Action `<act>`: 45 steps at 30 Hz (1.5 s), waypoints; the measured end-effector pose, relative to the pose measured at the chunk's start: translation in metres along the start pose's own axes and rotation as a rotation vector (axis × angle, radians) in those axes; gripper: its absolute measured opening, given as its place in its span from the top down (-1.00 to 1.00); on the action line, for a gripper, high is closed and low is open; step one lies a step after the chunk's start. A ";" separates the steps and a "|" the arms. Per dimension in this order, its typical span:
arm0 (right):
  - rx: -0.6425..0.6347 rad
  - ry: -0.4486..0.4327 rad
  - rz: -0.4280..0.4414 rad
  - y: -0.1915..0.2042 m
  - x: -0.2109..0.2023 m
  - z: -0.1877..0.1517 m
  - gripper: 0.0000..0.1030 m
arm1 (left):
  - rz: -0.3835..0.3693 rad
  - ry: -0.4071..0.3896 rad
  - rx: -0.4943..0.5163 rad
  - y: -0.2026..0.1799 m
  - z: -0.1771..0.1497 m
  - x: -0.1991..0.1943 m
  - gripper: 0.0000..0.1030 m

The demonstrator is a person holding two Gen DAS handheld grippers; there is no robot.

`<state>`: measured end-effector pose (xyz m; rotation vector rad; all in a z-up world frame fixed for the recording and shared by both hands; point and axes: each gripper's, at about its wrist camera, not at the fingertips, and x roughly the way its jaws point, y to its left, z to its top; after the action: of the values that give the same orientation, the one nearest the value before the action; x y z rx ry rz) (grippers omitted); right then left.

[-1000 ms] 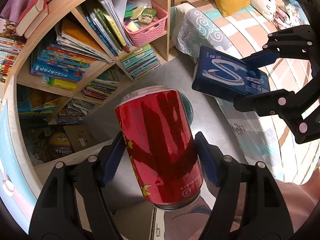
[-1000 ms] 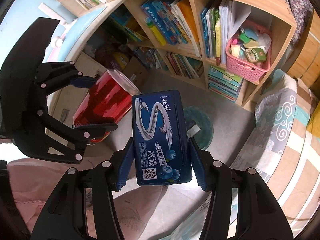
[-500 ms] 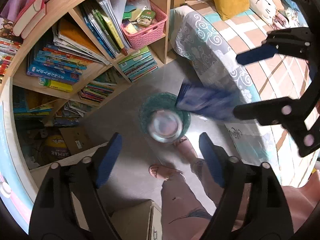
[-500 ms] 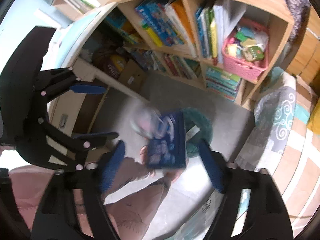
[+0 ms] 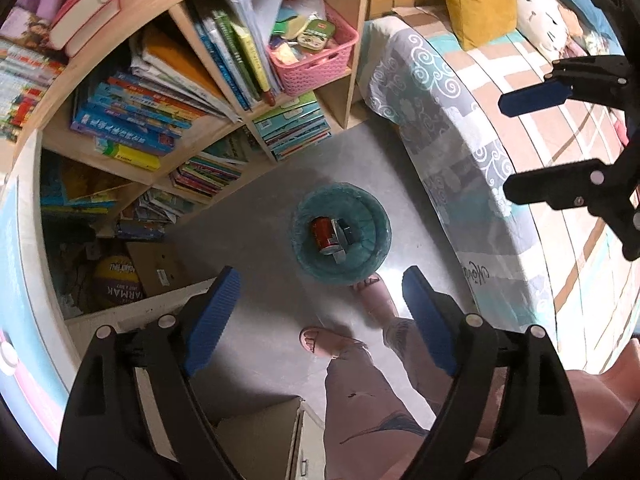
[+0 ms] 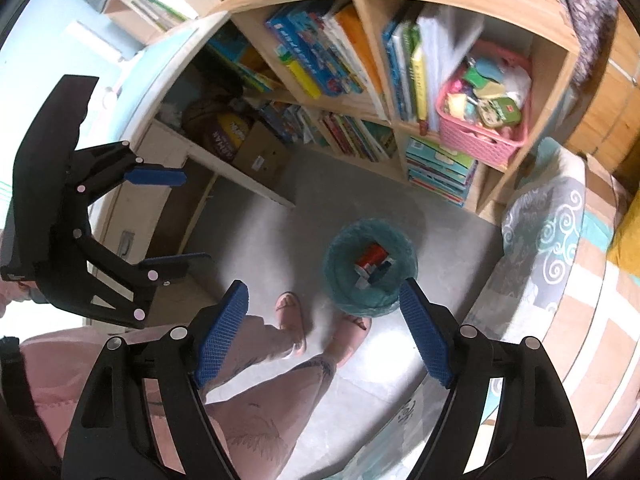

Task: Collect trash
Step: 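Move both open tools back toward the remaining items on the mat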

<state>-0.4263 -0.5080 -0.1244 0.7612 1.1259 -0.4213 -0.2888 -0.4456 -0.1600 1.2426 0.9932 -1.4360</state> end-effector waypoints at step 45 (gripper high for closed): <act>-1.251 0.168 0.377 0.522 0.121 0.081 -0.51 | 0.412 0.054 -1.012 0.188 -0.428 -0.119 -0.69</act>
<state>0.0147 -0.2037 -0.0454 -0.1249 1.1150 0.6606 -0.0125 -0.0537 -0.1056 0.6522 1.1831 -0.4349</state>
